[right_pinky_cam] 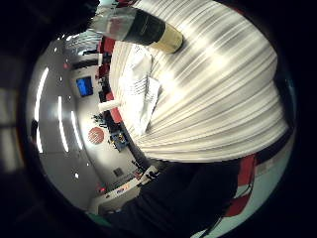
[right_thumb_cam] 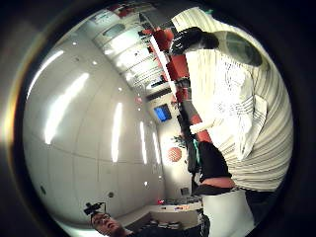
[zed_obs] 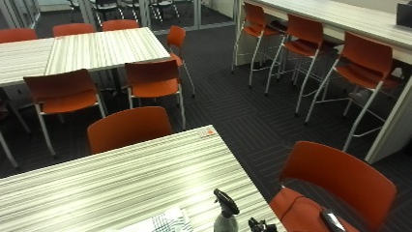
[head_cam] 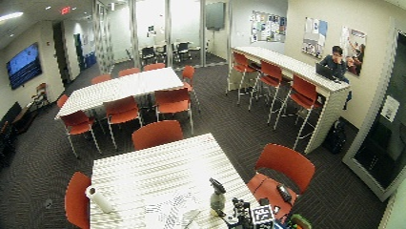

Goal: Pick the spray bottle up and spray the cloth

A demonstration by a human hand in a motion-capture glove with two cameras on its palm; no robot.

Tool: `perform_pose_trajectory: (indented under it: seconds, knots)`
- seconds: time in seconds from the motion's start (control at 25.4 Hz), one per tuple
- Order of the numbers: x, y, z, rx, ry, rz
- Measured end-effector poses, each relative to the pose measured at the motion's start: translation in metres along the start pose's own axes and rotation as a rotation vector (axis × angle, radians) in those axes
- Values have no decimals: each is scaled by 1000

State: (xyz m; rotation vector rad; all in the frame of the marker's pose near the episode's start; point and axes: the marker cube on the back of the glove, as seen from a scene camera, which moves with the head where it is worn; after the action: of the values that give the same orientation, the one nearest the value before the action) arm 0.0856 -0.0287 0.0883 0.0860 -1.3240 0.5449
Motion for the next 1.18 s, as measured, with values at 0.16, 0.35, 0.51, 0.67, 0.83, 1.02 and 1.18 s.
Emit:
perform_pose_trajectory:
  seconds: [0.16, 0.35, 0.51, 0.67, 0.83, 1.02, 1.18]
  knots:
    - [9, -12, 4, 4, 52, 25]
    - [21, -21, 16, -12, 82, 54]
    - [27, -28, 25, -20, 113, 36]
    - [26, -38, 26, -15, 118, 17]
    - [13, -40, 26, -24, 110, -6]
    - [3, -44, 25, -22, 114, -18]
    - [0, -47, 26, -25, 116, -14]
